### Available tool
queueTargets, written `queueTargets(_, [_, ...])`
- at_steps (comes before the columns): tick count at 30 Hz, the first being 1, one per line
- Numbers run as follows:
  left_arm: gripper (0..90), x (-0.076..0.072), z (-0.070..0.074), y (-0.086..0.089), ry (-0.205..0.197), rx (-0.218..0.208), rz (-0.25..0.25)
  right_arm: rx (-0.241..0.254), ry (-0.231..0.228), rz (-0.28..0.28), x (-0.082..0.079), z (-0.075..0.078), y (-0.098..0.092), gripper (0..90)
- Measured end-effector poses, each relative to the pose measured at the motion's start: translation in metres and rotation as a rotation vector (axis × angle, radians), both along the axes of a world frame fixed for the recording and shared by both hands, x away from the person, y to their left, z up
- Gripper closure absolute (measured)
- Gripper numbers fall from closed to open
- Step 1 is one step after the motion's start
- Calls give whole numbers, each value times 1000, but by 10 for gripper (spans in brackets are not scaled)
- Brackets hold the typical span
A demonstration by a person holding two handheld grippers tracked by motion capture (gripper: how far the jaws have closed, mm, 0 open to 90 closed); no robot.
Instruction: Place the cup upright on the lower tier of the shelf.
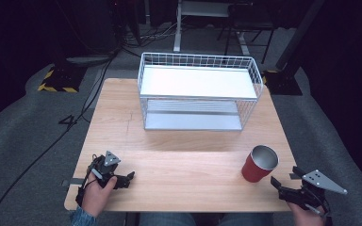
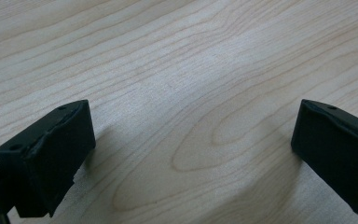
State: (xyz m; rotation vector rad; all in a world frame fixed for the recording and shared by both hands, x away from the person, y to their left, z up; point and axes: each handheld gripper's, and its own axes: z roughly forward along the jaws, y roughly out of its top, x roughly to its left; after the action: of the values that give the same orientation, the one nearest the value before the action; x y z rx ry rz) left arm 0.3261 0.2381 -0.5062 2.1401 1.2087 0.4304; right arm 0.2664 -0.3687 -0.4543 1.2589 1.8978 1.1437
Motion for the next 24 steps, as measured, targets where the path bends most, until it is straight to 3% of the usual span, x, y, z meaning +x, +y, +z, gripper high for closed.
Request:
queueTargets(11, [1, 1, 0, -1, -1, 2, 2, 26, 14, 19, 0, -5, 19, 0])
queueTargets(24, [1, 1, 0, -2, 0, 2, 2, 49, 30, -5, 15, -27, 43, 0])
